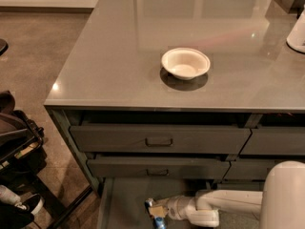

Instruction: Pick redbull can from bottom drawer and place on counter

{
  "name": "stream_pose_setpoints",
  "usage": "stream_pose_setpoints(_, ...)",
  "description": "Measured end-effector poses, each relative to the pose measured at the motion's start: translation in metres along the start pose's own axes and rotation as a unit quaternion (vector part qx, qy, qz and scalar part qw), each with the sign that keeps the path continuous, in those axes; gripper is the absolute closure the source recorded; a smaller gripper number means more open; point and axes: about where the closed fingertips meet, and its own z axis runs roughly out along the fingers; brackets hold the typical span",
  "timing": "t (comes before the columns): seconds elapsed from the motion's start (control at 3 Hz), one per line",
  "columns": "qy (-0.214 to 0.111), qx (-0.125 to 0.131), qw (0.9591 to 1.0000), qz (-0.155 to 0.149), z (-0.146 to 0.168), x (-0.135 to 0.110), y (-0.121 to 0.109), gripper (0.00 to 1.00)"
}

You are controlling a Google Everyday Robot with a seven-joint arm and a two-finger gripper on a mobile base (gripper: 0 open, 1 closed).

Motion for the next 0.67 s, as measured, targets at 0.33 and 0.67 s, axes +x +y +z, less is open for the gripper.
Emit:
stream_pose_setpoints(0.33,0.008,-0.009,0.9998,-0.018,-0.028,-0.011,0.016,1.00)
stream_pose_setpoints(0.67,0.009,0.001,0.9993,-0.037,-0.090,-0.022,0.049,1.00)
